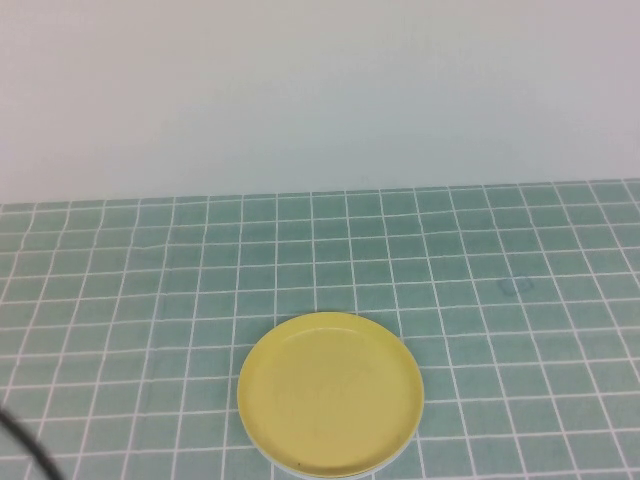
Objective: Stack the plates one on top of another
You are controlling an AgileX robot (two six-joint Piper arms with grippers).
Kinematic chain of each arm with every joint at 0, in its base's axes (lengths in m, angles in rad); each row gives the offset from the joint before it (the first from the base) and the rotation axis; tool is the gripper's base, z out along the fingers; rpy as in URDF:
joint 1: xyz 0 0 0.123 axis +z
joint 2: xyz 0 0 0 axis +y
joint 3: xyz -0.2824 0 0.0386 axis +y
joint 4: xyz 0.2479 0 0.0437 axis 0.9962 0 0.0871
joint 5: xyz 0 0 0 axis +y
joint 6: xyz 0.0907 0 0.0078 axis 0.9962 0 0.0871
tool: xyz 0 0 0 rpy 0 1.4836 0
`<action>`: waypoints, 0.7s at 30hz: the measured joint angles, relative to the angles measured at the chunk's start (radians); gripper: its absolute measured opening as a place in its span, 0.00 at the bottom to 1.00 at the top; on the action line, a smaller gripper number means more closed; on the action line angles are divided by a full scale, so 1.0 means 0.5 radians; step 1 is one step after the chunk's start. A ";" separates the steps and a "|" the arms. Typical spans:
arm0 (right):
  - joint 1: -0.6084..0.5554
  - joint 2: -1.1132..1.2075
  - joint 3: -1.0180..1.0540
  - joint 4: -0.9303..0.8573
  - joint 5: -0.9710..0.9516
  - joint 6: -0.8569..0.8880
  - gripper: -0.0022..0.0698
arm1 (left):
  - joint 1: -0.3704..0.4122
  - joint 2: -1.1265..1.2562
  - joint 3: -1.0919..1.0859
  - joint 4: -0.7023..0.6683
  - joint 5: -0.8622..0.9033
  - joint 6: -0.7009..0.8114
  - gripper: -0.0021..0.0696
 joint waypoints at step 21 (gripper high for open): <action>0.000 0.001 0.018 -0.458 0.013 -0.018 0.03 | 0.021 -0.500 1.082 0.016 -0.152 -0.006 0.03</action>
